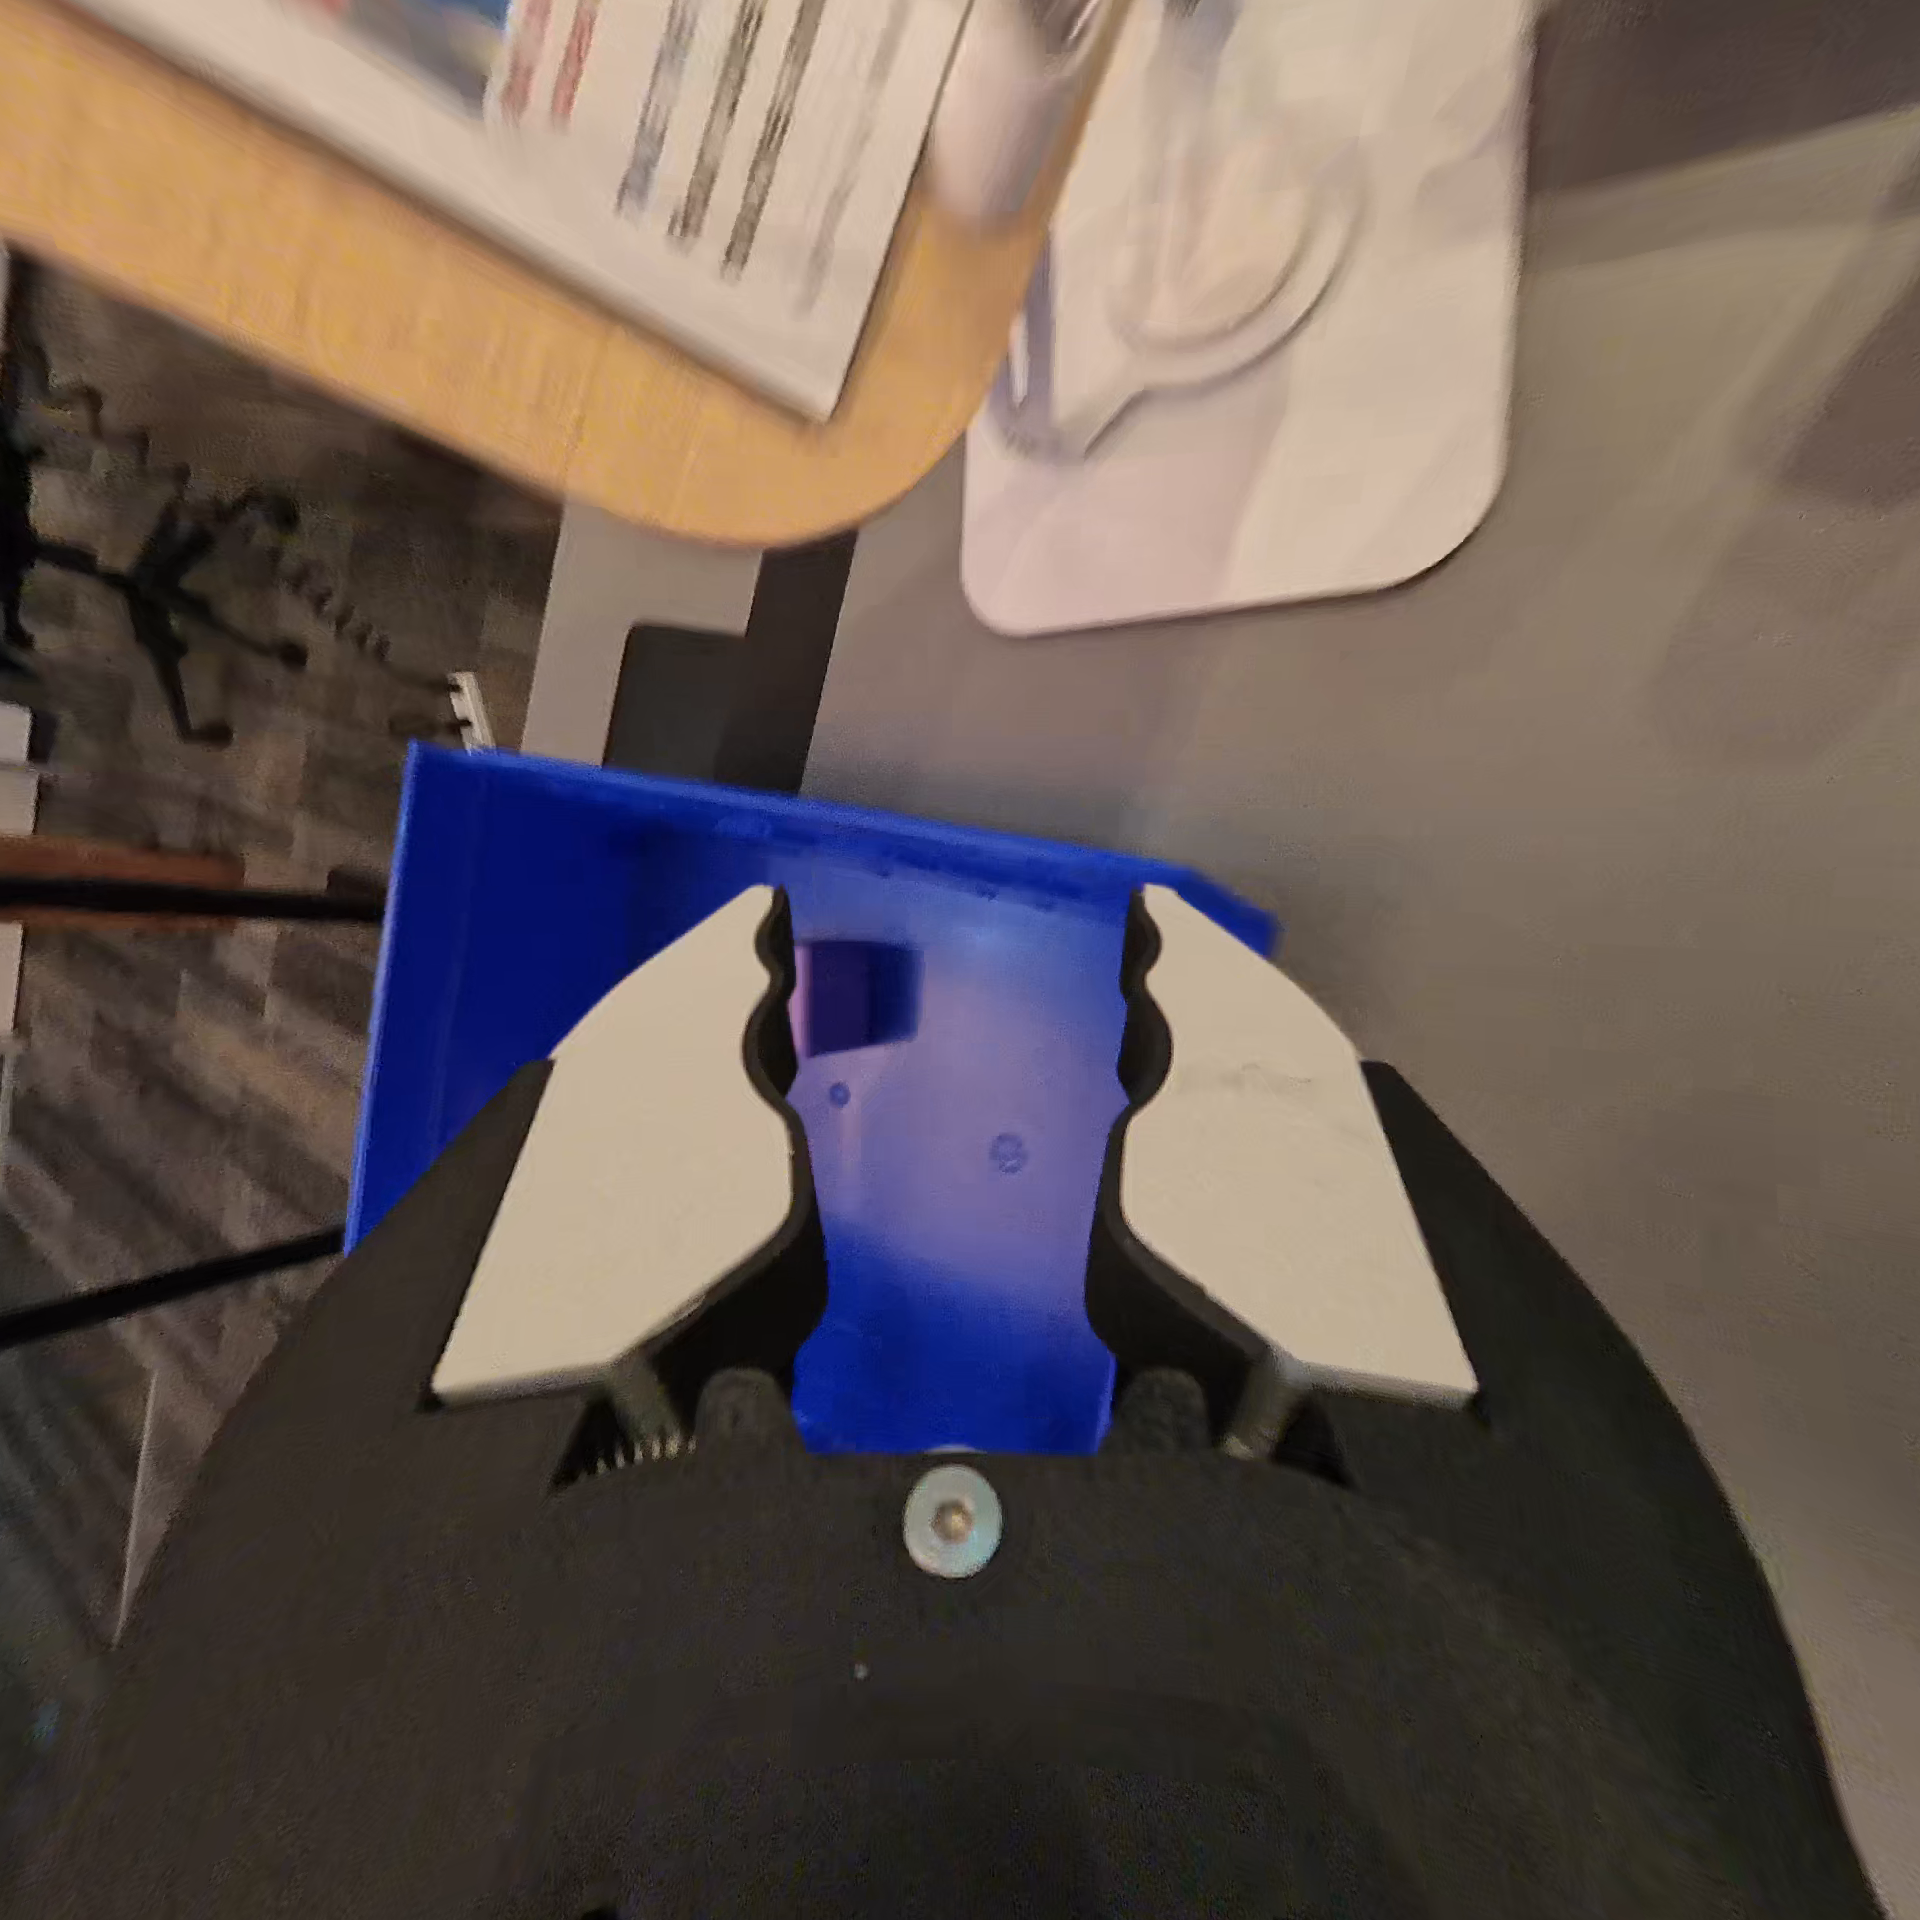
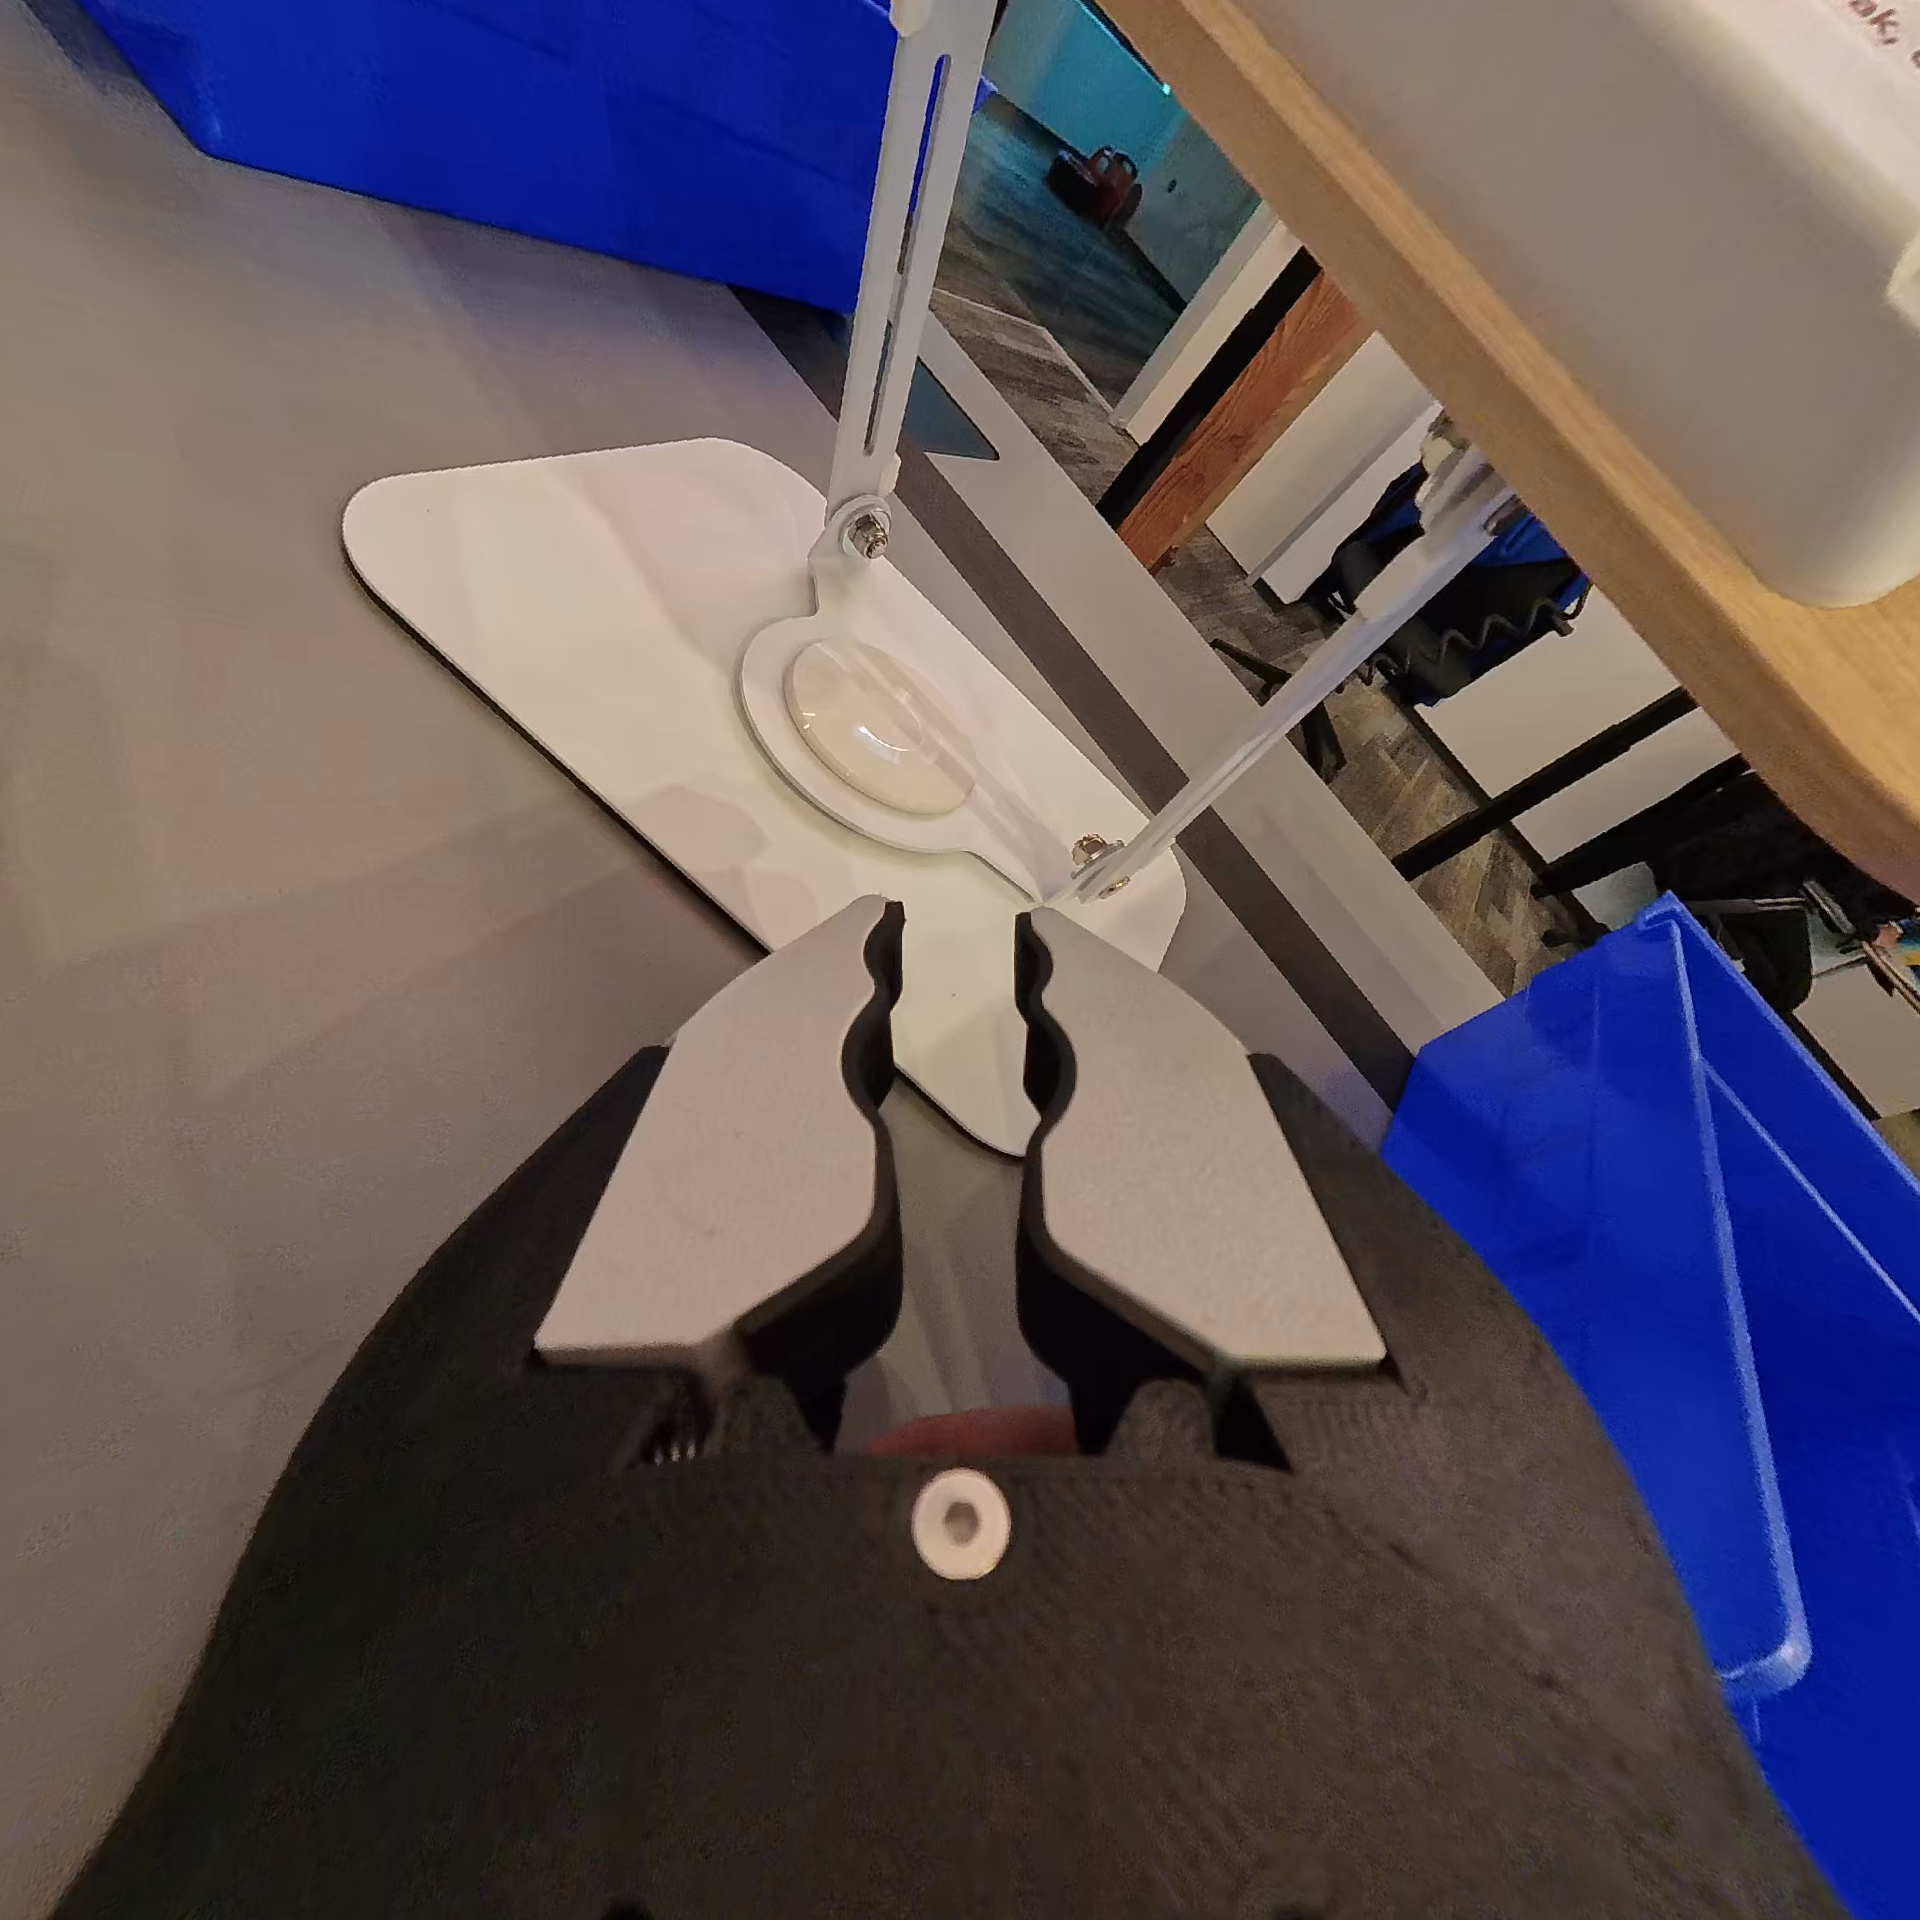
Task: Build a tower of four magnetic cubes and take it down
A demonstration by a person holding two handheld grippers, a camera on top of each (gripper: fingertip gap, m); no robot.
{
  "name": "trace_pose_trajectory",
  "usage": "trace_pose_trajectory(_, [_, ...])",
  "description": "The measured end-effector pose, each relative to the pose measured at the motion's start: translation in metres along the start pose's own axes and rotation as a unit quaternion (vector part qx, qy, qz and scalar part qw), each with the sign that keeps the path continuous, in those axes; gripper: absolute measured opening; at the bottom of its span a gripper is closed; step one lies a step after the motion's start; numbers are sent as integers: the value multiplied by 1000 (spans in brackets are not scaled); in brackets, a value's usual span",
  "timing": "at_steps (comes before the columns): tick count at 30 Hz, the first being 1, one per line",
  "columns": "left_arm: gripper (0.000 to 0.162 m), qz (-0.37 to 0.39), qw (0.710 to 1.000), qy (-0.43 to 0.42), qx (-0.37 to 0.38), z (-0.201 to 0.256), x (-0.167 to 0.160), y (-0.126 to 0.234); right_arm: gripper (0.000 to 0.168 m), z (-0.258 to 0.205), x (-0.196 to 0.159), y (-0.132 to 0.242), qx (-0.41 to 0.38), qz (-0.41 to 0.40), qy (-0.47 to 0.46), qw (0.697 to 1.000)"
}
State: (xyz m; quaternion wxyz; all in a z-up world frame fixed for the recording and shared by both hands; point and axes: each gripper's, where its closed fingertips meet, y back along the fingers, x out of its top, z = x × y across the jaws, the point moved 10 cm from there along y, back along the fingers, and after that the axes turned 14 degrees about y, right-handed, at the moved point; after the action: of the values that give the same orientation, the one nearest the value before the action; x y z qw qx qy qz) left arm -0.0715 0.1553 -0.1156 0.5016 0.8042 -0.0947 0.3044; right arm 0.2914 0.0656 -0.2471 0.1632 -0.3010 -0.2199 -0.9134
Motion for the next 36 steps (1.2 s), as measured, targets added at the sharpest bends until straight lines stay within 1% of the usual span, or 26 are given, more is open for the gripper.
trace_pose_trajectory(5, [66, -60, 998, 19, 0, -49, -14, -42, 21, 0, 0, 0, 1, 0, 0, 1000])
trace_pose_trajectory(11, [71, -129, 991, 34, 0, -84, -35, -87, 21, -1, 0, 0, 4, -1, 3, 1000])
trace_pose_trajectory(17, [71, -174, 984, 39, -22, -97, -49, -116, 21, -2, 0, -1, 5, -1, 6, 1000])
trace_pose_trajectory(22, [70, -212, 976, 33, -31, -95, -58, -137, 21, -2, 0, -1, 6, -1, 7, 1000])
trace_pose_trajectory(23, [66, -218, 975, 37, -34, -95, -61, -140, 21, -2, 0, -1, 6, -1, 8, 1000])
trace_pose_trajectory(24, [62, -220, 974, 41, -40, -94, -63, -143, 21, -2, 0, -1, 6, -1, 8, 1000])
trace_pose_trajectory(26, [54, -200, 978, 50, -39, -95, -62, -144, 21, -2, 0, -1, 6, -2, 9, 1000])
trace_pose_trajectory(30, [52, -207, 977, 42, -28, -92, -63, -138, 21, -2, 0, -1, 7, -2, 9, 1000])
trace_pose_trajectory(32, [52, -213, 976, 41, -16, -91, -62, -129, 21, -2, 0, -1, 7, -2, 8, 1000])
trace_pose_trajectory(36, [52, -174, 983, 56, 0, -83, -53, -92, 21, -2, 0, -1, 7, -2, 8, 1000])
